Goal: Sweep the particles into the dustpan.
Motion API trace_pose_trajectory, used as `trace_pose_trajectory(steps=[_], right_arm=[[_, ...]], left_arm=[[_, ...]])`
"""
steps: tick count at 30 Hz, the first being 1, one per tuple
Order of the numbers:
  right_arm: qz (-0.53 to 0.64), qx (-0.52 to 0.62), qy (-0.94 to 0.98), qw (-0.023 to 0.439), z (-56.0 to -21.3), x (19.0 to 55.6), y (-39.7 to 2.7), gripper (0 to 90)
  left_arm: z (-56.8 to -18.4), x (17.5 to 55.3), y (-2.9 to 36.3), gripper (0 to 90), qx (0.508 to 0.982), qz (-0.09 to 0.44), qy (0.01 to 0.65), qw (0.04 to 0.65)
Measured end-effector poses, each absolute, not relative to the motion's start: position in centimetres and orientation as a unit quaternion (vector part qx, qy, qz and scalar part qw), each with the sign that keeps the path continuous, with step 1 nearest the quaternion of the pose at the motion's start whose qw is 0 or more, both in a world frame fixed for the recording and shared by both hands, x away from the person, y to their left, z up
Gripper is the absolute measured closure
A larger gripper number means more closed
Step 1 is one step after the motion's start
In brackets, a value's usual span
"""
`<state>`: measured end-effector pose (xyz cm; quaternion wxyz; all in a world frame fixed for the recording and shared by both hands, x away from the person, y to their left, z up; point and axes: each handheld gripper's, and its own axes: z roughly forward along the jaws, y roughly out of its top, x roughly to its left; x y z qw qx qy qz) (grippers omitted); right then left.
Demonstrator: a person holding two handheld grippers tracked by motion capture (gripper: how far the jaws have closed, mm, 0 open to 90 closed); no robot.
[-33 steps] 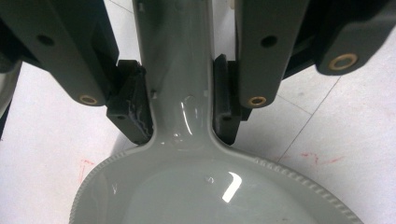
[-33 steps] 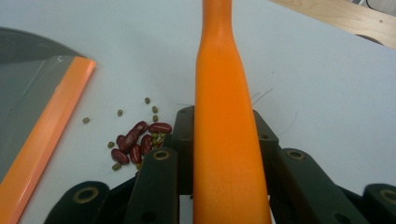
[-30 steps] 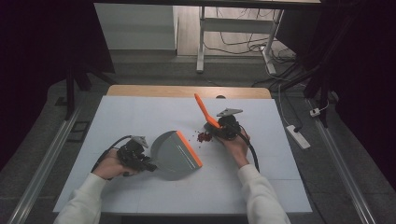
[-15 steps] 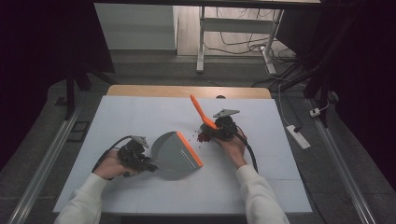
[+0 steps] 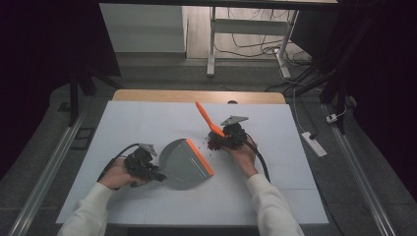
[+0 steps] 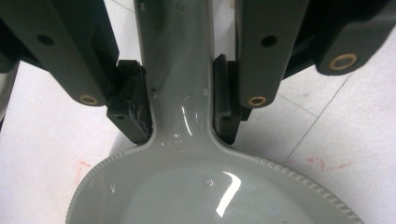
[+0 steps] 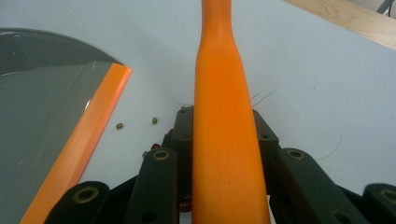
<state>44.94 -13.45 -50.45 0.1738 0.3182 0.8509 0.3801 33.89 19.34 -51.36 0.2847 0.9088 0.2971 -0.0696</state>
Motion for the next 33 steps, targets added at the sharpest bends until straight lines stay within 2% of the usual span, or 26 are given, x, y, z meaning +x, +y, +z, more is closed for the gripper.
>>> trace_pose_trajectory(steps=[33], right_arm=[[0.383, 0.289, 0.862, 0.164, -50.5, 44.0, -11.8, 70.5]], left_arm=[[-51.6, 33.9, 19.1, 61.6, 0.91, -0.072, 0.299, 0.28]])
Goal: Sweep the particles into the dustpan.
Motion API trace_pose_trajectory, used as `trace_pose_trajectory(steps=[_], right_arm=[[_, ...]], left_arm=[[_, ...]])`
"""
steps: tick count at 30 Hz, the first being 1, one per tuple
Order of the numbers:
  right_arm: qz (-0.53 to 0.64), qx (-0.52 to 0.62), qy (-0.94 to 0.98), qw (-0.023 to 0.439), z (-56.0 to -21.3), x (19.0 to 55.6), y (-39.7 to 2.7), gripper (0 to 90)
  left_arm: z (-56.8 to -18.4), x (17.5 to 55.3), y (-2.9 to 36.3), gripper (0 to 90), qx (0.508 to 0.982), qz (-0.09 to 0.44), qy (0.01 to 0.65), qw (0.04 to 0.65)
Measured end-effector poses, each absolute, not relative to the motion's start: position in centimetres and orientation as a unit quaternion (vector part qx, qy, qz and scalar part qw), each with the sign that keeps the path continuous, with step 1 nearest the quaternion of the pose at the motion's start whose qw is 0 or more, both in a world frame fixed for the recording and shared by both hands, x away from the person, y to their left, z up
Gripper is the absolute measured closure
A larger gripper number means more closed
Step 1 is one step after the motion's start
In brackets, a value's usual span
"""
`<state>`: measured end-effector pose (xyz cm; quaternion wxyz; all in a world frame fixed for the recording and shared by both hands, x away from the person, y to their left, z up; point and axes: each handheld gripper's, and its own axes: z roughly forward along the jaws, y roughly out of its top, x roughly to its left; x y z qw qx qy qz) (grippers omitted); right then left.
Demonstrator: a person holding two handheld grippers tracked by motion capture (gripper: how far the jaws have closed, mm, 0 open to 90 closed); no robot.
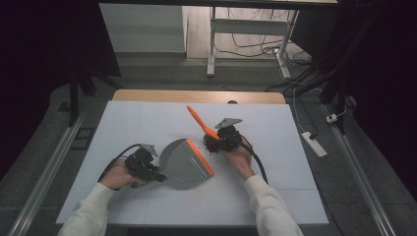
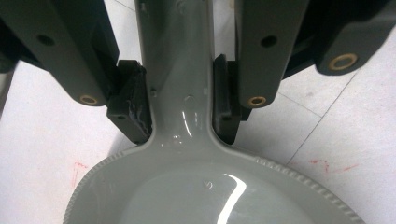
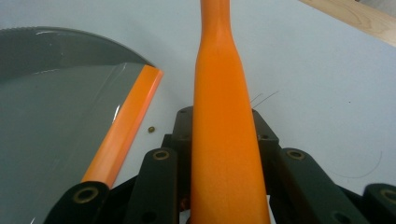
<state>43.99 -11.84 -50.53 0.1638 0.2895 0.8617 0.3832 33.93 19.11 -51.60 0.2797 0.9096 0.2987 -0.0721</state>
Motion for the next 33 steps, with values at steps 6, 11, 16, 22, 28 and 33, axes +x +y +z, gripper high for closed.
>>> trace_pose_trajectory(steps=[6, 11, 16, 22, 28, 33], right_arm=[[0.382, 0.283, 0.864, 0.164, -50.5, 43.8, -11.6, 70.5], [0.38, 0.276, 0.867, 0.164, -50.6, 43.6, -11.5, 70.5], [0.379, 0.269, 0.871, 0.161, -50.5, 43.4, -11.3, 70.5], [0.379, 0.264, 0.873, 0.158, -50.5, 43.1, -11.0, 70.5], [0.382, 0.255, 0.875, 0.151, -50.6, 42.6, -10.4, 70.5], [0.385, 0.25, 0.876, 0.144, -50.6, 42.2, -9.9, 70.5]], left_arm=[[-51.6, 34.0, 19.1, 61.6, 0.91, -0.073, 0.299, 0.279], [-51.6, 34.0, 19.1, 61.6, 0.909, -0.074, 0.3, 0.278], [-51.7, 34.1, 19.1, 61.6, 0.909, -0.075, 0.301, 0.279], [-51.8, 34.1, 19.1, 61.6, 0.909, -0.075, 0.301, 0.279], [-51.8, 34.1, 19.1, 61.7, 0.909, -0.076, 0.301, 0.279], [-51.8, 34.1, 19.1, 61.6, 0.909, -0.076, 0.301, 0.279]])
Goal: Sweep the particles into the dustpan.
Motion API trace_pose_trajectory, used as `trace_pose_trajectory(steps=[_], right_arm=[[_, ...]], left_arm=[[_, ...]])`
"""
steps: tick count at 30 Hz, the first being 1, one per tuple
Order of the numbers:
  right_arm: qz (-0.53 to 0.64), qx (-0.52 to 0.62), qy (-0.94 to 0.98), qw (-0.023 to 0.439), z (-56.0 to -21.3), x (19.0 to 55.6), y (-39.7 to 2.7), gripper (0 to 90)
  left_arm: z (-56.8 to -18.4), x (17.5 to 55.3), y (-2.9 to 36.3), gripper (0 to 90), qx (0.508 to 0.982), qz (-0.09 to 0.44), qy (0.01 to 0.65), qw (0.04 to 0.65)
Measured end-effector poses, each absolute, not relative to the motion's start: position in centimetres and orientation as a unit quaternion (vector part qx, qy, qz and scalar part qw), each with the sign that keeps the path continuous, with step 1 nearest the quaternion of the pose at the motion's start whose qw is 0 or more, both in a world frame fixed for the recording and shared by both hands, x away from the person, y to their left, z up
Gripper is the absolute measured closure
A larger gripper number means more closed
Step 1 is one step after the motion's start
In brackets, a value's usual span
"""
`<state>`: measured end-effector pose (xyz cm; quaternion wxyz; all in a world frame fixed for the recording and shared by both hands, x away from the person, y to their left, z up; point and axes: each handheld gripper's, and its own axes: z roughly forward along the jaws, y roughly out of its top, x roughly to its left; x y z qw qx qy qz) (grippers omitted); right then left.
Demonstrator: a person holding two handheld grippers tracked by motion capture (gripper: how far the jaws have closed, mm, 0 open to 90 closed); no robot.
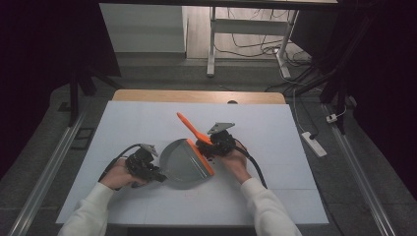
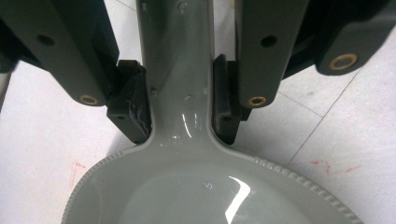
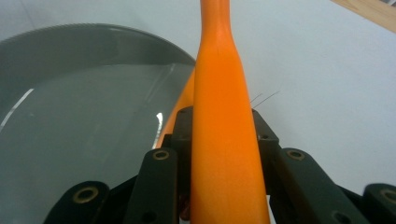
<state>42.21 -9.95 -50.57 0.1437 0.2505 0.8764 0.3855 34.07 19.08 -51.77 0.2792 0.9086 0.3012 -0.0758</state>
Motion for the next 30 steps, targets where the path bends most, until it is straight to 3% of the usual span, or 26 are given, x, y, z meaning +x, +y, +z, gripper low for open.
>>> trace_pose_trajectory(steps=[14, 23, 30], right_arm=[[0.392, 0.234, 0.879, 0.135, -50.3, 41.1, -8.7, 70.5], [0.421, 0.208, 0.877, 0.105, -49.3, 40.0, -7.9, 70.6], [0.449, 0.249, 0.846, 0.146, -47.2, 40.6, -10.7, 70.6]], left_arm=[[-51.8, 34.1, 19.1, 61.7, 0.909, -0.076, 0.301, 0.279], [-51.8, 34.1, 19.1, 61.6, 0.909, -0.075, 0.301, 0.279], [-51.8, 34.1, 19.1, 61.7, 0.909, -0.076, 0.3, 0.28]])
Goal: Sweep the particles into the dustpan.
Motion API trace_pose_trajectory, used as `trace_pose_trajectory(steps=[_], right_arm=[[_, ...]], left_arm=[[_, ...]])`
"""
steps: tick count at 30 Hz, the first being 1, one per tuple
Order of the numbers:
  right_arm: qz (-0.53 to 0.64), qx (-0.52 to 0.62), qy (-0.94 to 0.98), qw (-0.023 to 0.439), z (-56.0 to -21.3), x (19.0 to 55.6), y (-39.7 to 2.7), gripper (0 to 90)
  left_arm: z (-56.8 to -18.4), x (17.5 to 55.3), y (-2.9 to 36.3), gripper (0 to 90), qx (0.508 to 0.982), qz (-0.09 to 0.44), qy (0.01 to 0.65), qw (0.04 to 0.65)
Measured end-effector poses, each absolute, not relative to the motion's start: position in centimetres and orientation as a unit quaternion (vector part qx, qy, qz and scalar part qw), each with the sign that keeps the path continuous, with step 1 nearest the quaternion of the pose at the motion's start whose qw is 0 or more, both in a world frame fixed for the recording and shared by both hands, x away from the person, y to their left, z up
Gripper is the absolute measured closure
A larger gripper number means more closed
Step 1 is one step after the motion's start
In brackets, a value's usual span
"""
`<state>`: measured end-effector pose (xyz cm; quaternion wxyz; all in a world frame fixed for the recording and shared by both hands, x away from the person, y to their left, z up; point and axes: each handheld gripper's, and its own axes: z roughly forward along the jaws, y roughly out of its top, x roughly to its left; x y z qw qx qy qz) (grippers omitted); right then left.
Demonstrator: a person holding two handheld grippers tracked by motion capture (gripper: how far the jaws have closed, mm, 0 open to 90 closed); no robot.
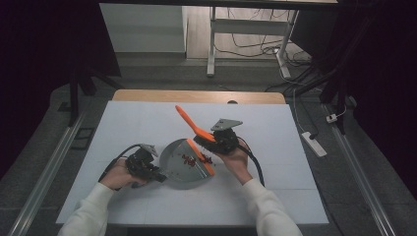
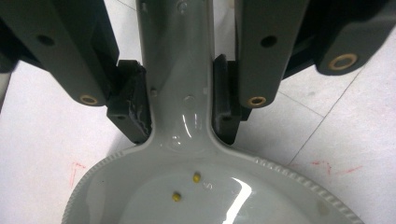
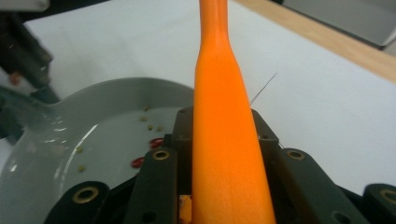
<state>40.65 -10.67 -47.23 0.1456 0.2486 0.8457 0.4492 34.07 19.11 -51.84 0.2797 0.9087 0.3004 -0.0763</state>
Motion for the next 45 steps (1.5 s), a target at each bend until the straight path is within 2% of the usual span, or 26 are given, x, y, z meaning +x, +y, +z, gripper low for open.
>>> trace_pose_trajectory(steps=[11, 23, 38, 45], right_arm=[[0.439, 0.29, 0.835, 0.161, -47.8, 41.7, -12.7, 70.6], [0.406, 0.303, 0.847, 0.158, -49.7, 42.2, -12.4, 70.5], [0.408, 0.298, 0.852, 0.134, -51.0, 40.3, -10.6, 70.5], [0.422, 0.293, 0.852, 0.106, -50.9, 39.4, -9.8, 70.5]], left_arm=[[-51.7, 33.8, 19.2, 61.7, 0.91, -0.078, 0.296, 0.28], [-51.4, 33.3, 19.5, 61.7, 0.912, -0.076, 0.293, 0.276], [-51.5, 33.3, 19.5, 61.7, 0.913, -0.073, 0.294, 0.273], [-51.6, 33.2, 19.5, 61.7, 0.913, -0.074, 0.294, 0.273]])
